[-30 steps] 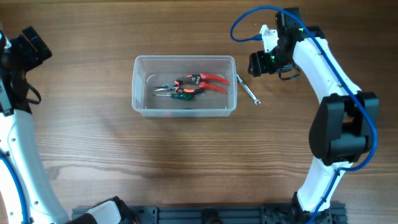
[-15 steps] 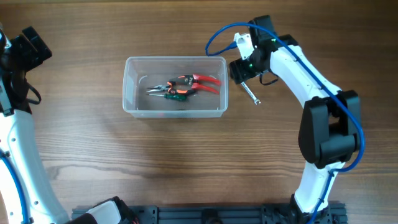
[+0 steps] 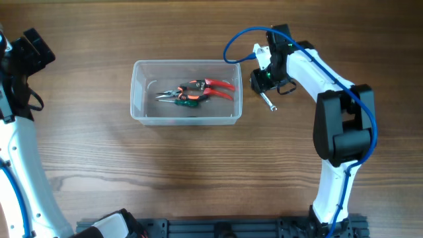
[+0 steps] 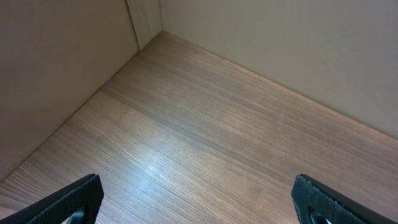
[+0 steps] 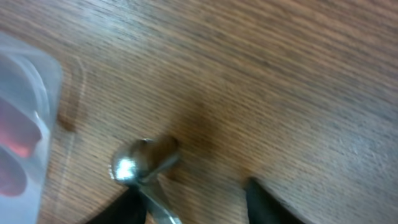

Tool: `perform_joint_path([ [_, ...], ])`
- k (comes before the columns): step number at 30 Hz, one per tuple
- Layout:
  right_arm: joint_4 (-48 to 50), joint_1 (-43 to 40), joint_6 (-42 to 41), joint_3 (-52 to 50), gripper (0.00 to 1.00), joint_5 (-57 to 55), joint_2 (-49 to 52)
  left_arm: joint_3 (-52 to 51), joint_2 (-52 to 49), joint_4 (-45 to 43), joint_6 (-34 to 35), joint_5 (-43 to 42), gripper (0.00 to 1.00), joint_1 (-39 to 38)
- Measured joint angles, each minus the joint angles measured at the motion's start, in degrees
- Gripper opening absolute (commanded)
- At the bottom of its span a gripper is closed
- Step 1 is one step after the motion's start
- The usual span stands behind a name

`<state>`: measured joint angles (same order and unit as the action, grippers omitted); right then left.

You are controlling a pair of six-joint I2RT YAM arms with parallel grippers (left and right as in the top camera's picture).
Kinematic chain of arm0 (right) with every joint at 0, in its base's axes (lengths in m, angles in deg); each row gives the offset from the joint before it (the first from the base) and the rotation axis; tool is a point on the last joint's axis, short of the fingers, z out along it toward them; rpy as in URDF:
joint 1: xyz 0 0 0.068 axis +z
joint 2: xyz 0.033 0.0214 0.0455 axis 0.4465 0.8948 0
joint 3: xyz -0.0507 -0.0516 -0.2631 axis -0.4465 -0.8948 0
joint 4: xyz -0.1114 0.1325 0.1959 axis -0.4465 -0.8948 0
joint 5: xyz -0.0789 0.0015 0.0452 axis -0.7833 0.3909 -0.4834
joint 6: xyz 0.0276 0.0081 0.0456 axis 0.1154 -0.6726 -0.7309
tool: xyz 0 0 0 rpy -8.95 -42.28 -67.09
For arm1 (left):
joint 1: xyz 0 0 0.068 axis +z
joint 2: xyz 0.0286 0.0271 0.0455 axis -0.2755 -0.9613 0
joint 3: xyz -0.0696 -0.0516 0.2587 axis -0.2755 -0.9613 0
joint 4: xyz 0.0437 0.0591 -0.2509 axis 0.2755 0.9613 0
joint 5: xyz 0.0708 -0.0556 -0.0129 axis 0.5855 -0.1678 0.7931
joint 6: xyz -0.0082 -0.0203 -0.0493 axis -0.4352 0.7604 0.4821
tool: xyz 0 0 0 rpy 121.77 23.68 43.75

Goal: Pack container
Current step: 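Lower the wrench into the container and release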

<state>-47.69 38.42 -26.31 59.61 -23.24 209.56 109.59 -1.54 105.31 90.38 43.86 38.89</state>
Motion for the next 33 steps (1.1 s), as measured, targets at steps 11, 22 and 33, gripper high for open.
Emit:
perform_joint_path([
  [11,-4.04,-0.07,-2.43,2.12,0.04,0.66,0.98,0.0,0.0,-0.02,0.0,0.0,1.0,0.0],
  [22,-6.51,3.41,-1.86,15.45,0.04,1.31,-22.58,0.0,0.0,0.0,0.0,-0.02,1.0,0.0],
  [33,-7.19,22.51,36.52,11.39,0.04,9.81,-14.19,0.0,0.0,0.02,0.0,-0.02,1.0,0.0],
])
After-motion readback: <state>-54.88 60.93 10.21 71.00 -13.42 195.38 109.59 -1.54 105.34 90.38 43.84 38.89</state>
